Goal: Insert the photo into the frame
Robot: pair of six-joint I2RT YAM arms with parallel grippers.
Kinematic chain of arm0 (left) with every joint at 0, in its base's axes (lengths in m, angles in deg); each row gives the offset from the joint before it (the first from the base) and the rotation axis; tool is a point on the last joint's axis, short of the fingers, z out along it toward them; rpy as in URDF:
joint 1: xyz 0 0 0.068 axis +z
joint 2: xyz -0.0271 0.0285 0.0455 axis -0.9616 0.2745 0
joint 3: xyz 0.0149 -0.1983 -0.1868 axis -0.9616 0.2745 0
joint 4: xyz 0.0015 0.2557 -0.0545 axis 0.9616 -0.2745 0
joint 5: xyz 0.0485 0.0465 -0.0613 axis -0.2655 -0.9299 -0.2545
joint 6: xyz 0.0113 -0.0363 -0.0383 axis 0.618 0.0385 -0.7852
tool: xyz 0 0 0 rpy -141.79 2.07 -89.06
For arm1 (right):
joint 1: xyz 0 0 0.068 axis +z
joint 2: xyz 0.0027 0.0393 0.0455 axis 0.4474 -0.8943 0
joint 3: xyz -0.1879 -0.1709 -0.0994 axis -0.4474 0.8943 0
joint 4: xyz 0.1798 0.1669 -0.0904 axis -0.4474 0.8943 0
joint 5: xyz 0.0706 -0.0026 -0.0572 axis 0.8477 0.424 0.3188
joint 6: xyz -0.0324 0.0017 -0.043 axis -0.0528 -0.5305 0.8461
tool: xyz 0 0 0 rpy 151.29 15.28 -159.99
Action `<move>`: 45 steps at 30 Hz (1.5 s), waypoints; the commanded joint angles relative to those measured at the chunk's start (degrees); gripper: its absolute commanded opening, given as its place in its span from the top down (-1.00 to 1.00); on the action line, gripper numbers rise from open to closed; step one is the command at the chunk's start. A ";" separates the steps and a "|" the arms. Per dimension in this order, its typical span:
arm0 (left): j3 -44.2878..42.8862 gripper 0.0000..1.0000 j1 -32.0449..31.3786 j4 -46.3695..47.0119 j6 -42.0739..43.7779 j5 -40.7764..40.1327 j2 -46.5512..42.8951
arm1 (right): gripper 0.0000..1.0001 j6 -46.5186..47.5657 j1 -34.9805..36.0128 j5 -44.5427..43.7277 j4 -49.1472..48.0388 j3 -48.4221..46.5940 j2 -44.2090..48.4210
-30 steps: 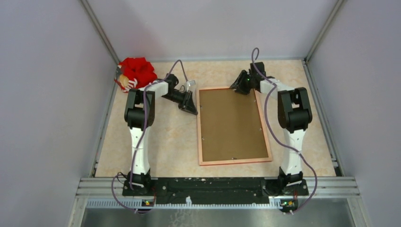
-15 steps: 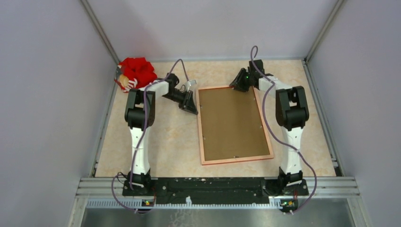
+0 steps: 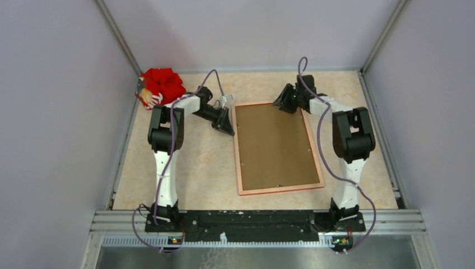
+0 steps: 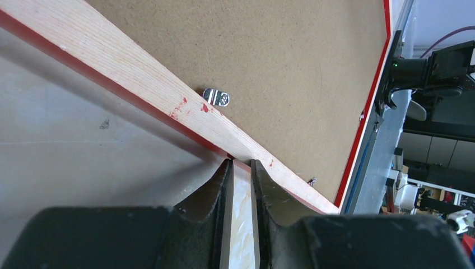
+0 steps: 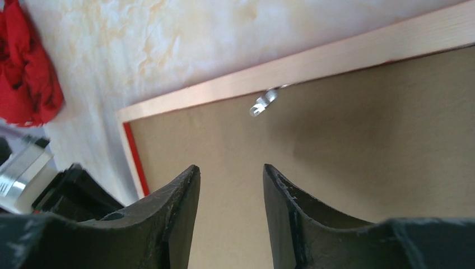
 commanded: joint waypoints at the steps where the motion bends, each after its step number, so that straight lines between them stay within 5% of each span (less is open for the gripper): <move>1: -0.59 0.55 -0.47 2.16 1.61 -4.51 -0.30 | 0.12 0.02 5.30 3.41 -4.25 2.30 3.99; 8: -0.84 0.56 -0.46 2.30 1.25 -5.02 0.07 | 0.54 -0.60 15.26 8.59 -3.23 -4.81 -4.38; 18: -1.00 0.56 -0.38 2.25 1.27 -4.64 -0.19 | 0.55 -1.11 19.81 8.68 -3.02 -6.53 -8.68; 28: -1.88 0.46 4.20 -1.63 2.51 -2.79 -4.40 | -0.19 0.77 19.98 9.01 -1.04 -4.35 0.85; 35: 1.02 0.42 8.31 -2.74 3.45 -2.35 -8.43 | -0.24 3.60 19.91 2.53 4.34 -3.32 4.85; 45: 7.47 0.33 3.23 4.08 -1.67 1.00 -9.23 | -0.21 10.25 17.10 3.96 8.90 -15.99 -8.68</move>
